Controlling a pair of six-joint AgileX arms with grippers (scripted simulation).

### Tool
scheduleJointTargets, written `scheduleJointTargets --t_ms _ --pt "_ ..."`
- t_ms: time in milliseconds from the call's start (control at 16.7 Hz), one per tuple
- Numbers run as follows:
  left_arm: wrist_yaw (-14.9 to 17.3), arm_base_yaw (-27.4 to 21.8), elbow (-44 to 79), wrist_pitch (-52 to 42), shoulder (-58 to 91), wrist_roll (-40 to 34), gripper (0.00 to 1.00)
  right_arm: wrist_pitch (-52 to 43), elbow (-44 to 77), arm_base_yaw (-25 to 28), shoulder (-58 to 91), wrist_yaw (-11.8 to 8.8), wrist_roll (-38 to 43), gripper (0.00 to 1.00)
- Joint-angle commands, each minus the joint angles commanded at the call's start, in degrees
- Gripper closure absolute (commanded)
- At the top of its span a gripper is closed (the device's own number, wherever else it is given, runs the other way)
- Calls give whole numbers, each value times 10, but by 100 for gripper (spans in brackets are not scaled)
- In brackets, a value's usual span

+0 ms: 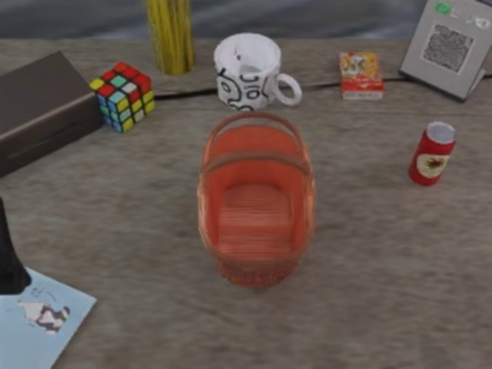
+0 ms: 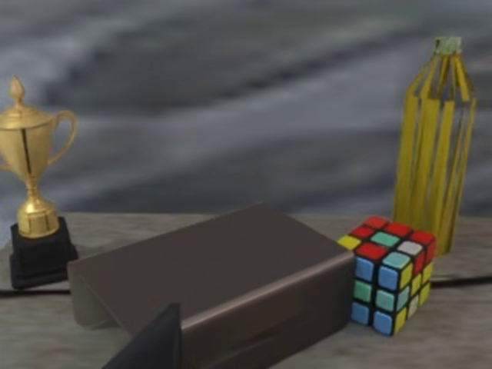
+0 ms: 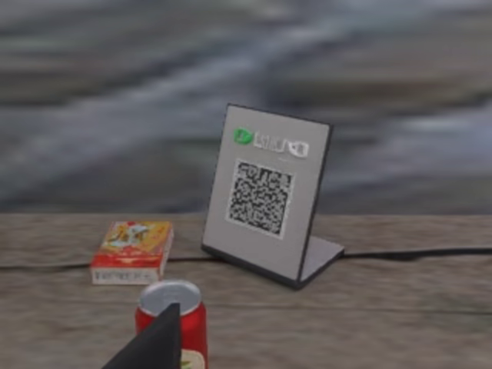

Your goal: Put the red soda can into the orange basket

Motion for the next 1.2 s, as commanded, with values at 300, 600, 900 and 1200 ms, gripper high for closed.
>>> scheduleJointTargets --t_ms 300,600,900,1200 --pt "0 0 0 0 0 0 0 -25 34 5 35 -1 -11 0" --pt "0 0 0 0 0 0 0 -133 201 19 213 -1 -59 0" --pt "0 0 0 0 0 0 0 -297 458 38 513 1 -131 0" --pt "0 0 0 0 0 0 0 -477 731 59 844 2 -209 0"
